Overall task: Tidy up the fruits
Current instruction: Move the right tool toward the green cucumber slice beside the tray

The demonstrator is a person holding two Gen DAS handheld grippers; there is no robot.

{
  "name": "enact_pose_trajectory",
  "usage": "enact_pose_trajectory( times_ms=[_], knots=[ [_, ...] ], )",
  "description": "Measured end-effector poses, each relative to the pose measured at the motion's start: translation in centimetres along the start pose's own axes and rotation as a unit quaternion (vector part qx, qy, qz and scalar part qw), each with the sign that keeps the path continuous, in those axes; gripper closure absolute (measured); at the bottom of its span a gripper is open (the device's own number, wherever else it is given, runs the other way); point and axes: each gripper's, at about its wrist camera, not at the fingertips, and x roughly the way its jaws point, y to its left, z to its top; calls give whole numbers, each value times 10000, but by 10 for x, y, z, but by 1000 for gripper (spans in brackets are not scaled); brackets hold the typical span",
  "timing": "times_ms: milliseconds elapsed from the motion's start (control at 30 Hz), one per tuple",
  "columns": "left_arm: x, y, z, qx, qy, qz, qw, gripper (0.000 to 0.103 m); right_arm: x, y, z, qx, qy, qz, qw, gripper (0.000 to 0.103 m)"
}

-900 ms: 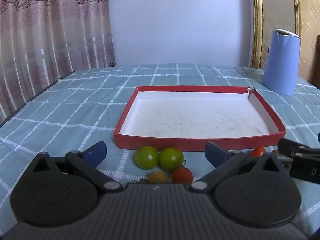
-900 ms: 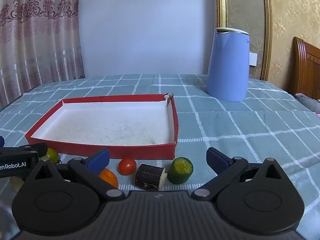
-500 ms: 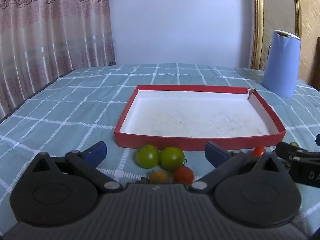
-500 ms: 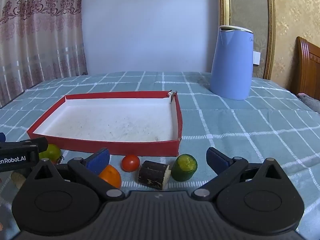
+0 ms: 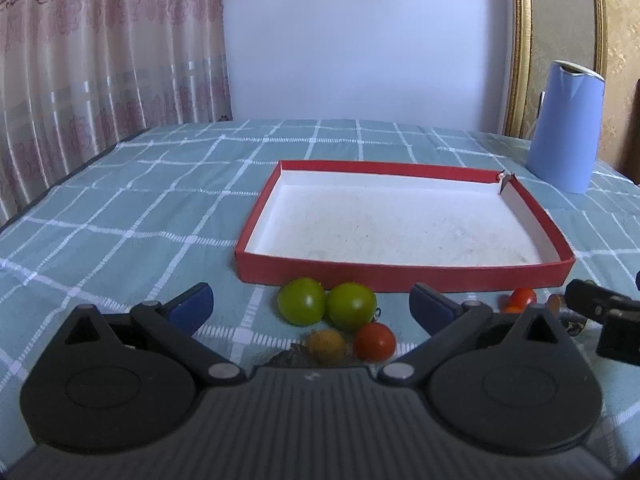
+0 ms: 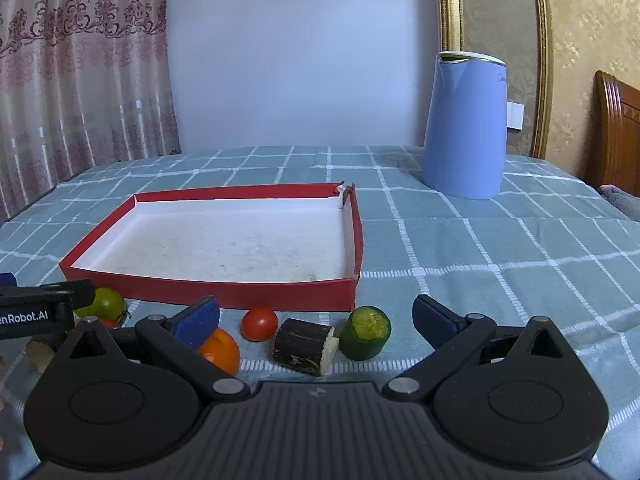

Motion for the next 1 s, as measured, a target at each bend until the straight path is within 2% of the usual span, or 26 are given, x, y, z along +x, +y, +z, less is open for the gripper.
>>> enact_pose_trajectory(
  times_ms=[433,1000],
  knots=[
    [9,7,-4,-116,234,3,9997,0,-1,-3,-1,-23,16,-2,10000,0],
    [12,7,-8,-61,306,17,9995,0,-6,-5,-3,-54,-83,-69,9999,0]
  ],
)
